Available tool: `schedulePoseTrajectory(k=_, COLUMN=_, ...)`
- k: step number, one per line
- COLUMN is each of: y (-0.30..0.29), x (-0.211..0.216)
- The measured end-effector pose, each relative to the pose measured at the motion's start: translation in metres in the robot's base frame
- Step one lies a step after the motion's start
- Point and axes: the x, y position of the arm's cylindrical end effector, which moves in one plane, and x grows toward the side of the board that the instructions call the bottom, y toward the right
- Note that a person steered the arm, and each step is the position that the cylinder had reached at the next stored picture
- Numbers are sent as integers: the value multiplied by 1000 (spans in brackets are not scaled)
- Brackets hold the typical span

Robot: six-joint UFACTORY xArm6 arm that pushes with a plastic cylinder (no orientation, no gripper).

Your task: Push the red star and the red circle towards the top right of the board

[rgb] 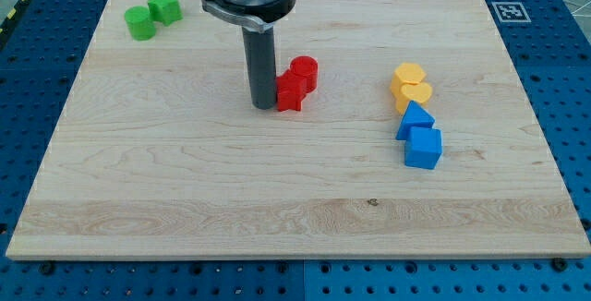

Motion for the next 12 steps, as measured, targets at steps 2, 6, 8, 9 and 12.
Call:
schedulePoseTrajectory(k=2, y=17, x=-12)
schedulePoseTrajectory(k=6, y=63, x=-33)
schedulePoseTrajectory(k=8, y=94, x=-45)
schedulePoseTrajectory(k=9, y=110, x=-59)
schedulePoseTrajectory(k=12, y=158, x=-92)
